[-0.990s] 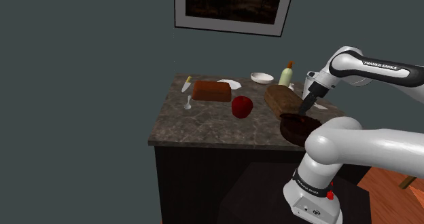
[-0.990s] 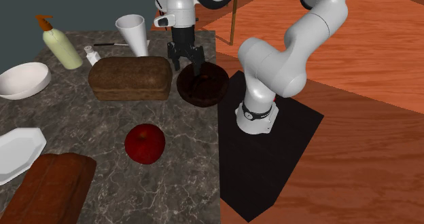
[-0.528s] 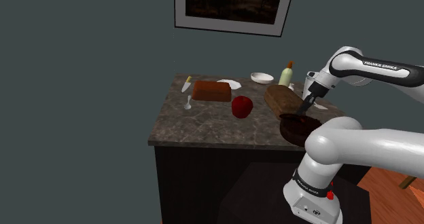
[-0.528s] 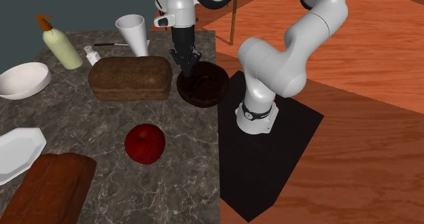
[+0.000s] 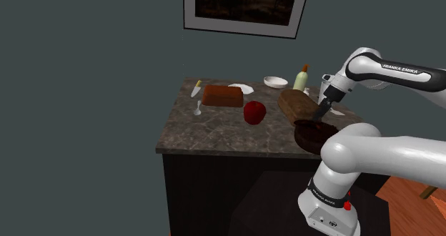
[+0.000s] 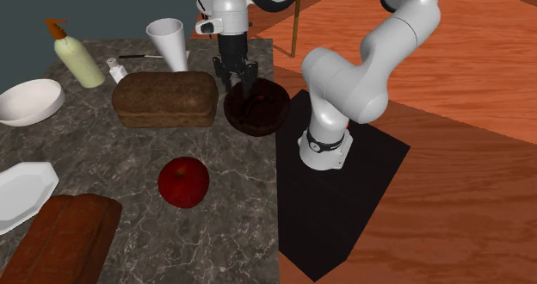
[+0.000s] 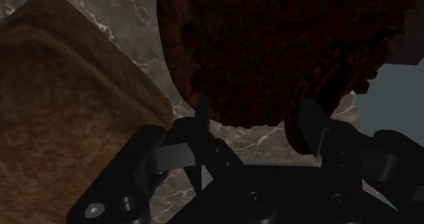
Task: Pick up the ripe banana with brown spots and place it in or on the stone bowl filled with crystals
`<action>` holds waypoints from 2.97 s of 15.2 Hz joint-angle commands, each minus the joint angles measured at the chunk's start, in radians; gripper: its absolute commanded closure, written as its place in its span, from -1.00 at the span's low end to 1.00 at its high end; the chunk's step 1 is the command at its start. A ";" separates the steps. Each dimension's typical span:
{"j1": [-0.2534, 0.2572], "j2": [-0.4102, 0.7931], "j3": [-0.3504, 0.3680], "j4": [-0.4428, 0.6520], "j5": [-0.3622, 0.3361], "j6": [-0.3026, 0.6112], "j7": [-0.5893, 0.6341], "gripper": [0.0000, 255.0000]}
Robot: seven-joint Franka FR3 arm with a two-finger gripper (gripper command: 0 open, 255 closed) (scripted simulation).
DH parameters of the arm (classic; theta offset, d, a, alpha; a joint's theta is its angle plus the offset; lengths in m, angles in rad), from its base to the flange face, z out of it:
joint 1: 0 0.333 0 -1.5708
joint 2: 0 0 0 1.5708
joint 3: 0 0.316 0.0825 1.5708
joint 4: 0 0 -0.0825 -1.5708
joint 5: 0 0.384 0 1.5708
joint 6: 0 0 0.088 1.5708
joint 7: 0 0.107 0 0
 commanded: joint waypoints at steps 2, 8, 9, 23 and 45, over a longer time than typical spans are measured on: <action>-0.012 -0.077 0.170 -0.059 0.002 -0.060 0.025 -1.00; -0.016 -0.123 0.242 -0.140 -0.019 -0.051 0.042 -1.00; -0.020 -0.122 0.234 -0.152 -0.027 -0.039 0.042 -1.00; -0.033 -0.119 0.210 -0.182 -0.050 -0.010 0.038 1.00; 0.044 -0.097 0.341 0.012 0.077 -0.169 0.064 1.00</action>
